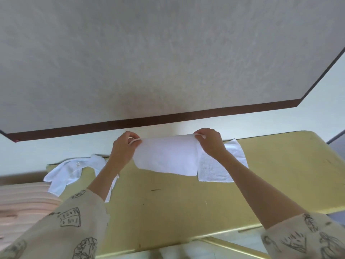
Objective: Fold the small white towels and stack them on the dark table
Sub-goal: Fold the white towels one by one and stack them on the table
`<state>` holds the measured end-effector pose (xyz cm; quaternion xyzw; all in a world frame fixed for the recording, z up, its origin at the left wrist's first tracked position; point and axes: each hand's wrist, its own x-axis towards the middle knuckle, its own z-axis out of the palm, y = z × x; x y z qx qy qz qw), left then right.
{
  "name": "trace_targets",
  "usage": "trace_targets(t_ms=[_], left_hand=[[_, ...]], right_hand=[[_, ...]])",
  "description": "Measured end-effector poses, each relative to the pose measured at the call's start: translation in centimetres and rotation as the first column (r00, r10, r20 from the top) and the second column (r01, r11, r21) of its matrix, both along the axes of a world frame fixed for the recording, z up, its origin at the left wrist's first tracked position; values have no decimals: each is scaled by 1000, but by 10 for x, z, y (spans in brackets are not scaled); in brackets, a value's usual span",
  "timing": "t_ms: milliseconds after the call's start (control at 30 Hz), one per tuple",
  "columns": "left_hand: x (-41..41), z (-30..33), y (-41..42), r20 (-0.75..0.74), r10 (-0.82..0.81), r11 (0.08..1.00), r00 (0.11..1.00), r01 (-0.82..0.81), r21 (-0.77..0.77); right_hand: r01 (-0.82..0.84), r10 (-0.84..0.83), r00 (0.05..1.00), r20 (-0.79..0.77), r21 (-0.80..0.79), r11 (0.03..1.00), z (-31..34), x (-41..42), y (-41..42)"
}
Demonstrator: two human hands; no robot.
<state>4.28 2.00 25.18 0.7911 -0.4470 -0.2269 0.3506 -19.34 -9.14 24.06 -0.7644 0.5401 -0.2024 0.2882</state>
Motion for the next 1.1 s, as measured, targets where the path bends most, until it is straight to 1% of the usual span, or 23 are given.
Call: trace_targets(t_ms=[100, 167, 233, 333, 467, 533, 567, 700, 800, 900, 1100], left_hand=[[8, -4, 19, 11, 1, 999, 1000, 0, -41], [11, -20, 36, 12, -37, 999, 999, 37, -3], [11, -43, 53, 31, -100, 992, 994, 98, 73], [6, -88, 77, -6, -181, 955, 983, 177, 237], [1, -148, 107, -159, -213, 864, 964, 262, 430], [-1, -160, 119, -205, -179, 858, 962, 255, 446], [-1, -167, 120, -219, -140, 865, 966, 227, 447], [8, -182, 108, -226, 10, 881, 974, 99, 463], [20, -196, 92, -292, 103, 891, 951, 42, 451], [28, -212, 75, -336, 130, 897, 933, 34, 441], [39, -238, 47, -345, 200, 897, 917, -29, 442]], right_hand=[[-11, 12, 999, 32, -33, 999, 2, -3, 17], [-14, 14, 999, 29, 1, 1000, -13, -9, 33], [-12, 13, 1000, -2, 81, 997, -37, -16, 50], [-21, 42, 995, -95, 211, 977, -82, -25, 74], [-26, 109, 972, -207, 367, 930, -138, -38, 102], [-11, 113, 968, -224, 413, 911, -150, -42, 110], [3, 100, 972, -214, 433, 902, -156, -42, 110], [63, 5, 988, -154, 435, 898, -170, -31, 99], [107, -76, 994, -85, 468, 877, -181, -17, 81], [141, -130, 990, -57, 481, 866, -197, -3, 60], [200, -186, 980, -76, 450, 870, -227, 9, 33]])
